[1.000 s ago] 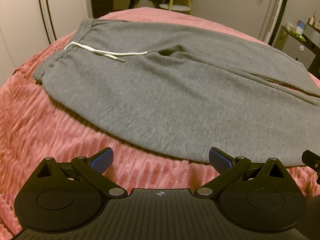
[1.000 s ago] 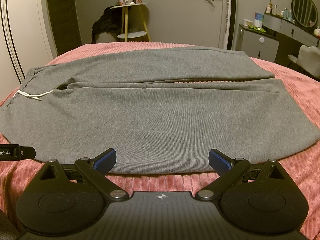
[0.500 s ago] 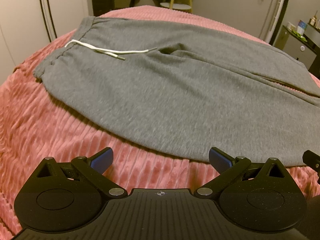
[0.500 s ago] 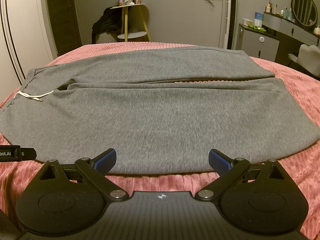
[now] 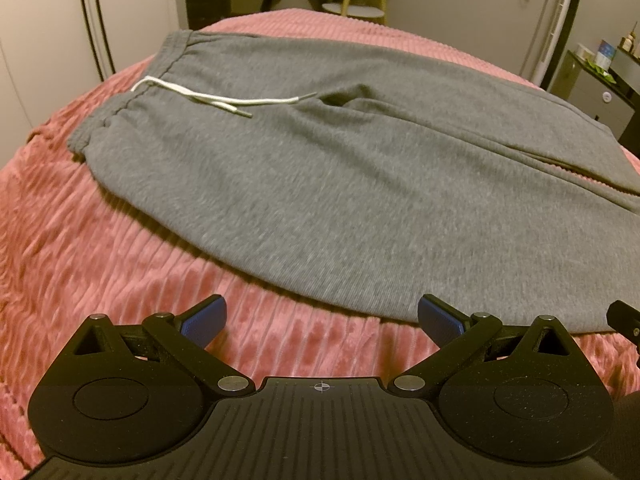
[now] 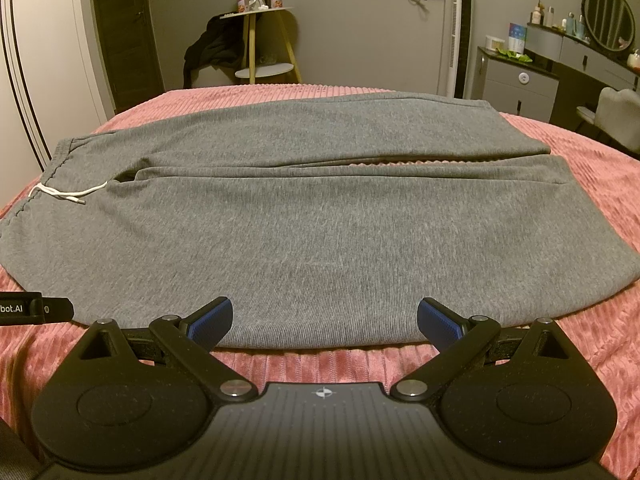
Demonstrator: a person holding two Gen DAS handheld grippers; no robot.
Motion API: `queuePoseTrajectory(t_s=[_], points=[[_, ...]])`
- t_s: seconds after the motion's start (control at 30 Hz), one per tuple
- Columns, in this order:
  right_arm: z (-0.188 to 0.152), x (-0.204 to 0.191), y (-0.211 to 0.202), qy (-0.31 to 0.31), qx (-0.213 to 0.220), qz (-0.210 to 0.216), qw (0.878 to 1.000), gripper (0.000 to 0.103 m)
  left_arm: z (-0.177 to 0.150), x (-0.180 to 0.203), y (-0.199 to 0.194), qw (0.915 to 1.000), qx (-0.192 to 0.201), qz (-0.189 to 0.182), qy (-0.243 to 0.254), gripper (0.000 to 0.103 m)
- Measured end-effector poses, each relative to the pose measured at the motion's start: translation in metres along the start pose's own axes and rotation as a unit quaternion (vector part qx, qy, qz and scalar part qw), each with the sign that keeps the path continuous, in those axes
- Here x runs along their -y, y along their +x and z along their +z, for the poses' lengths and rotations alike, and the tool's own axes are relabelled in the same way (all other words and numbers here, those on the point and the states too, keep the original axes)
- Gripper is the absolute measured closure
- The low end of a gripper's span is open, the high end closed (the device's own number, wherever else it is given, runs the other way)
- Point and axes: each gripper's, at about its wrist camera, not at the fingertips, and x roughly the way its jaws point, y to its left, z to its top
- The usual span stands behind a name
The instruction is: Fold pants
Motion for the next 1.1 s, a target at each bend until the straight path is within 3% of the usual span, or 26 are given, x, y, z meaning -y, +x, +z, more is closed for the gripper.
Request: queuePoseTrajectory(t_s=[1.1], points=[[0.0008, 0.0047, 0.0054, 0.008, -0.017, 0.016, 1.0, 0.004, 0.0019, 0.0028, 0.0015, 0.9999, -0.01, 0.002, 0.002, 0.0]])
